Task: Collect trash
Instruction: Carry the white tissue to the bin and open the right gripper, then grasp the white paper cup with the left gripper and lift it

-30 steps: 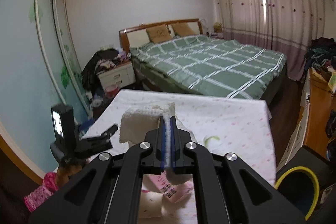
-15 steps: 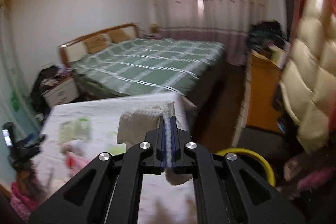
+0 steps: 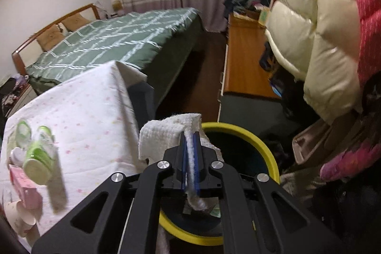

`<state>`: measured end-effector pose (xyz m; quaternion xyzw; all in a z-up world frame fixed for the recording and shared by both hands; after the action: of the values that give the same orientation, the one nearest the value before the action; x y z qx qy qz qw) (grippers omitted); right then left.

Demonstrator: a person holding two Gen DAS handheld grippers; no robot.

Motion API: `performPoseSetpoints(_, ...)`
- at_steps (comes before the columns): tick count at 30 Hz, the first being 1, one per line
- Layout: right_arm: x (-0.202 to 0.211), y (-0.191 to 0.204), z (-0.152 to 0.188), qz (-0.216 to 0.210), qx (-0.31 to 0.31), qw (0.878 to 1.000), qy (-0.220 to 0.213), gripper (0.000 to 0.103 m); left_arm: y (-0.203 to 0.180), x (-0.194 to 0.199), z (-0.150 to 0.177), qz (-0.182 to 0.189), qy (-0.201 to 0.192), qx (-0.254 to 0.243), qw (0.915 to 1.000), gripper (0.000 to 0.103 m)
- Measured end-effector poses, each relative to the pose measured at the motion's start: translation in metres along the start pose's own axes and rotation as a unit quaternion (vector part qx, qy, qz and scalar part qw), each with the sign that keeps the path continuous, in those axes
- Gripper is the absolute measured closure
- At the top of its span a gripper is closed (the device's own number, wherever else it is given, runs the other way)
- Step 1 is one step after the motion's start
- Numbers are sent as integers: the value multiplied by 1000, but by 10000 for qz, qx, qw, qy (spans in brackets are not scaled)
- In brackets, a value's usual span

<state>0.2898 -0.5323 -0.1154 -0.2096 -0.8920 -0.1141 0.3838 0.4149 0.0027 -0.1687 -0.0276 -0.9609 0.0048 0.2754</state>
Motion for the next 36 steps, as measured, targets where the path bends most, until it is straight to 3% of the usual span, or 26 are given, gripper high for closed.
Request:
performPoseSetpoints(2, -7, -5, 6, 62, -47, 9999, 114, 71, 0, 0, 0, 12, -1, -4, 10000, 5)
performPoseSetpoints(4, -9, -8, 8, 83, -120, 9998, 112, 62, 0, 1, 0, 29, 5, -5, 10000, 5)
performPoseSetpoints(13, -4, -8, 26, -74, -195, 9997, 97, 57, -14, 4, 2, 186, 26, -180, 9997, 5)
performPoseSetpoints(20, 6, 0, 45, -300, -149, 9994, 127, 52, -44, 21, -1, 562, 15, -516, 9971, 5)
performPoseSetpoints(23, 12, 0, 53, -361, -140, 9992, 109, 51, -65, 36, -2, 784, 60, -905, 9928, 5)
performPoseSetpoints(27, 20, 4, 63, -488, -117, 9987, 84, 50, -100, 64, 5, 993, 96, -1823, 9782, 5)
performPoseSetpoints(29, 22, 6, 67, -576, -116, 9983, 67, 50, -123, 83, 12, 1137, 73, -2425, 9634, 5)
performPoseSetpoints(32, 24, 10, 69, -760, -165, 9970, 27, 49, -150, 105, 28, 1315, 112, -3163, 9394, 5)
performPoseSetpoints(33, 25, 12, 70, -832, -178, 9964, 16, 49, -162, 113, 38, 1445, 191, -3497, 9254, 5)
performPoseSetpoints(36, 27, 18, 71, -985, -176, 9950, -4, 49, -187, 126, 62, 1657, 392, -4128, 8948, 5)
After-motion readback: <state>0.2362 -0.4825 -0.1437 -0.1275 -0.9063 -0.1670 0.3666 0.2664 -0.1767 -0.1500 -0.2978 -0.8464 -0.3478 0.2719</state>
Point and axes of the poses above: each gripper's, at about its wrist camera, not at the fingertips, and x roughly against the way its jaws point, y to its left, z to its underside, the point moved 10 cm from there along -x, roughly the way its jaws point, and after that the axes turned 1 degree about y, right-handed, at the moved point
